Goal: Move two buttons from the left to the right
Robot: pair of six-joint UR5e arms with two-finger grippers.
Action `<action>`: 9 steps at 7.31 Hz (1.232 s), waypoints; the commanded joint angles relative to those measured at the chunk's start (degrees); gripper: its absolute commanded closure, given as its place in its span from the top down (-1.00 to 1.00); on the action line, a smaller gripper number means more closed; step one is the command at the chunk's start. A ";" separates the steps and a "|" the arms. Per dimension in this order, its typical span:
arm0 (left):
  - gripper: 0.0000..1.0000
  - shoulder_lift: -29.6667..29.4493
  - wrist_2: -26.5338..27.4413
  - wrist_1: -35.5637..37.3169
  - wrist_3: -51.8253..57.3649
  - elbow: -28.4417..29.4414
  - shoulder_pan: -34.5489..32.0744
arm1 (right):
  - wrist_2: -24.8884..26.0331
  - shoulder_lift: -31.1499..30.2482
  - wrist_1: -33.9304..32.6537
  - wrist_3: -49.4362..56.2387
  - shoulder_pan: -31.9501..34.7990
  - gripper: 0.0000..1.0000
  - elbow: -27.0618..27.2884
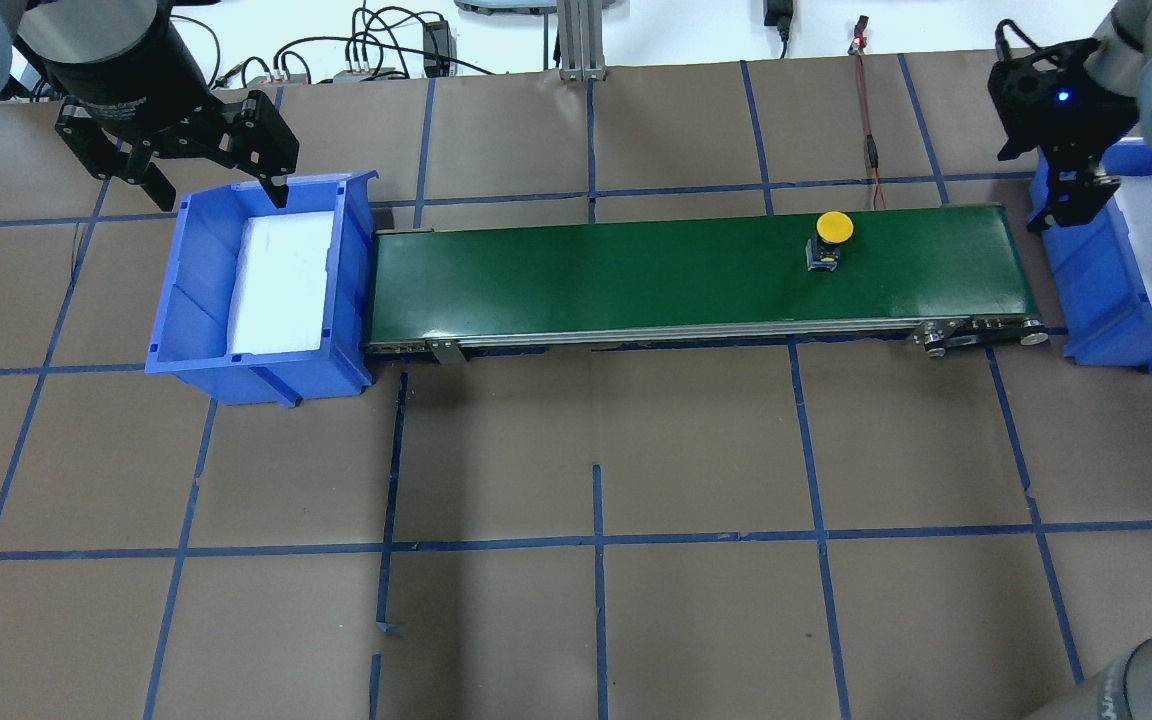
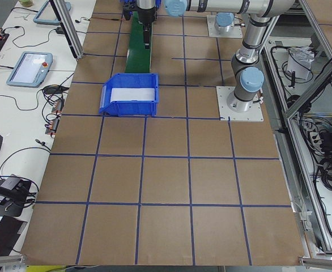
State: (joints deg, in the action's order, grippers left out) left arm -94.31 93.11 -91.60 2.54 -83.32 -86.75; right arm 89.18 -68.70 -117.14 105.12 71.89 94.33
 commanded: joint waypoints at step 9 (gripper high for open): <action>1.00 0.18 0.05 -0.07 0.01 0.00 0.18 | -0.76 0.67 -3.36 -3.08 4.22 0.99 2.00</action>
State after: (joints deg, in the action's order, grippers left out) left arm -94.13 93.18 -91.61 2.55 -83.32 -86.57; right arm 88.43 -68.15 -120.45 102.05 76.08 96.37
